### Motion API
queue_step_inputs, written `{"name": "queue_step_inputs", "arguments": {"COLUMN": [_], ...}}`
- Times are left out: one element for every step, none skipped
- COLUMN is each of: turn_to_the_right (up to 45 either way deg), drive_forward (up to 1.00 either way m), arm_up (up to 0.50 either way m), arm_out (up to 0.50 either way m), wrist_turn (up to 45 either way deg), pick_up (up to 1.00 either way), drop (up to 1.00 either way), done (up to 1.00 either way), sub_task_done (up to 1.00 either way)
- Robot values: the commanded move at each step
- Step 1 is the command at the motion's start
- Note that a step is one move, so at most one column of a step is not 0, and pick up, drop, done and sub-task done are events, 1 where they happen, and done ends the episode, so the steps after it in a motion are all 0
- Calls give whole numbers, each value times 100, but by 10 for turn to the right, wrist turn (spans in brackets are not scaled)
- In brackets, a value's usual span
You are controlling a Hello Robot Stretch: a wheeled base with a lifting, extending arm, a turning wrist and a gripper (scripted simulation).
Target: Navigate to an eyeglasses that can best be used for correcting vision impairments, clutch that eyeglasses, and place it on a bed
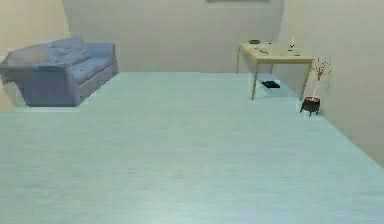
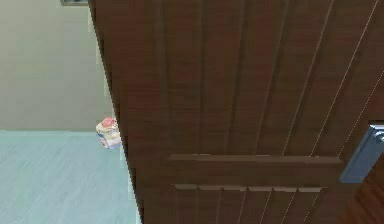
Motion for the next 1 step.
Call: {"name": "queue_step_inputs", "arguments": {"turn_to_the_right": [30], "drive_forward": [0], "arm_up": [0], "arm_out": [0], "wrist_turn": [0], "pick_up": [0], "drop": [0], "done": [0], "sub_task_done": [0]}}
